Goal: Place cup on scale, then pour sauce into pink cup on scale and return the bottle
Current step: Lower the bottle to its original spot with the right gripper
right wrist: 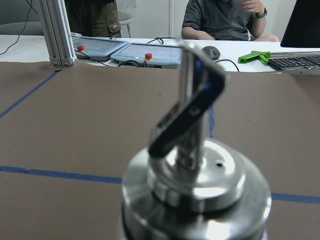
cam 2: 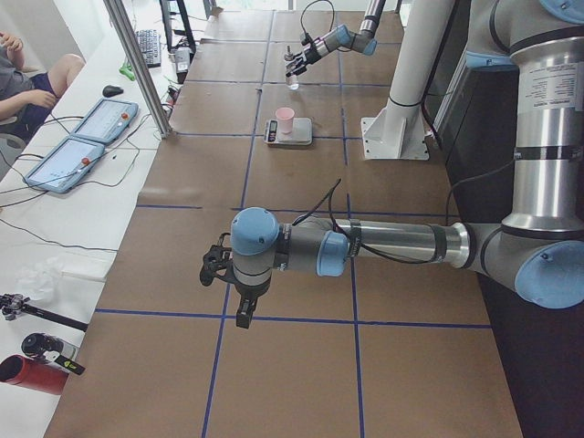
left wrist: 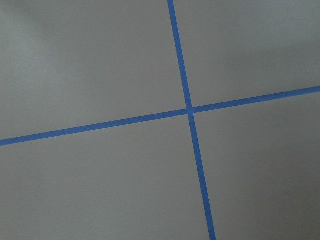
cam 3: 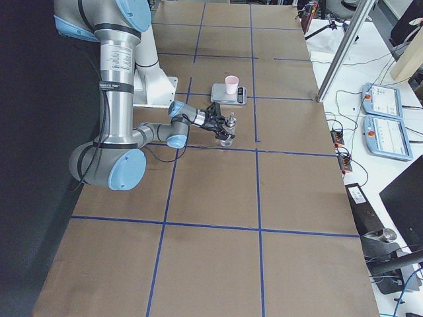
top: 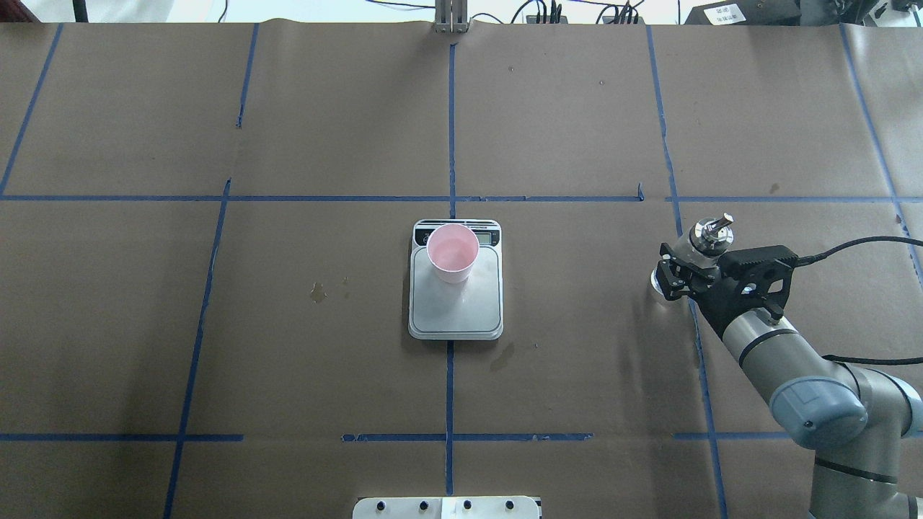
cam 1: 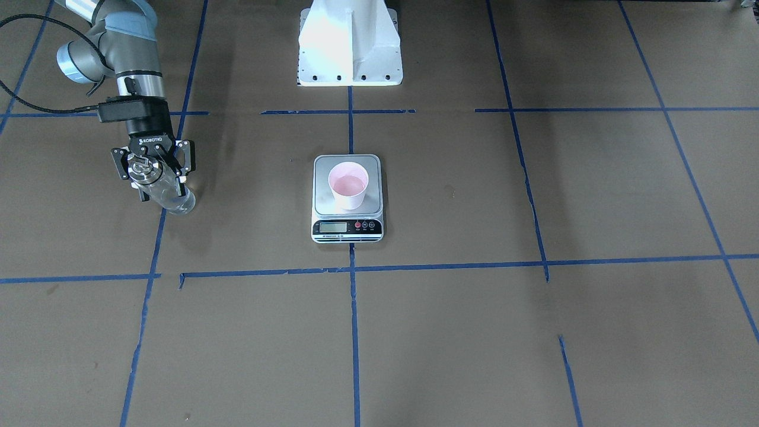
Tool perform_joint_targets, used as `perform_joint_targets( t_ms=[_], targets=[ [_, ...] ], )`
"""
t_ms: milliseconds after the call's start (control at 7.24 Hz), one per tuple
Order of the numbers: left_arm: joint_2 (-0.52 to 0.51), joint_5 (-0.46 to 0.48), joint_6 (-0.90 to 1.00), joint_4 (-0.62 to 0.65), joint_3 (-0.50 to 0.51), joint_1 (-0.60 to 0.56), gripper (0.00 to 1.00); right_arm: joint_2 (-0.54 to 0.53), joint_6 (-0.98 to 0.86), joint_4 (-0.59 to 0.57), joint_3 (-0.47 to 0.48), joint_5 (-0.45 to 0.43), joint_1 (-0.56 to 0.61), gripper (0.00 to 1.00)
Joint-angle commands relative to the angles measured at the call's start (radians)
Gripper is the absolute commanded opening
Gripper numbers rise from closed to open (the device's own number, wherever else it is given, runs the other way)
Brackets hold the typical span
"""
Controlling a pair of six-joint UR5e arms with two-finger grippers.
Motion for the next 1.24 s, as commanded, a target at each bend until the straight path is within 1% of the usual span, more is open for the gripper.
perform_joint_targets(
  t_ms=[0, 276, 691, 829, 1105],
  targets=[
    [0.0, 0.0, 0.0, 0.0, 0.001, 0.0, 1.0, -0.001, 0.0, -0.001, 0.001, 0.001, 0.0, 0.39],
    [0.0, 0.0, 0.0, 0.0, 0.001, 0.0, 1.0, 0.0, 0.0, -0.024, 0.006, -0.001, 0.0, 0.54],
    [0.0, 0.0, 0.0, 0.0, 0.004, 0.0, 1.0, 0.0, 0.0, -0.035, 0.009, -0.005, 0.0, 0.65],
    [0.0, 0.0, 0.0, 0.0, 0.004, 0.0, 1.0, 0.0, 0.0, -0.035, 0.01, -0.007, 0.0, 0.81],
    [0.0, 0.0, 0.0, 0.0, 0.006, 0.0, 1.0, 0.002, 0.0, -0.035, 0.009, -0.009, 0.0, 0.82]
  ],
)
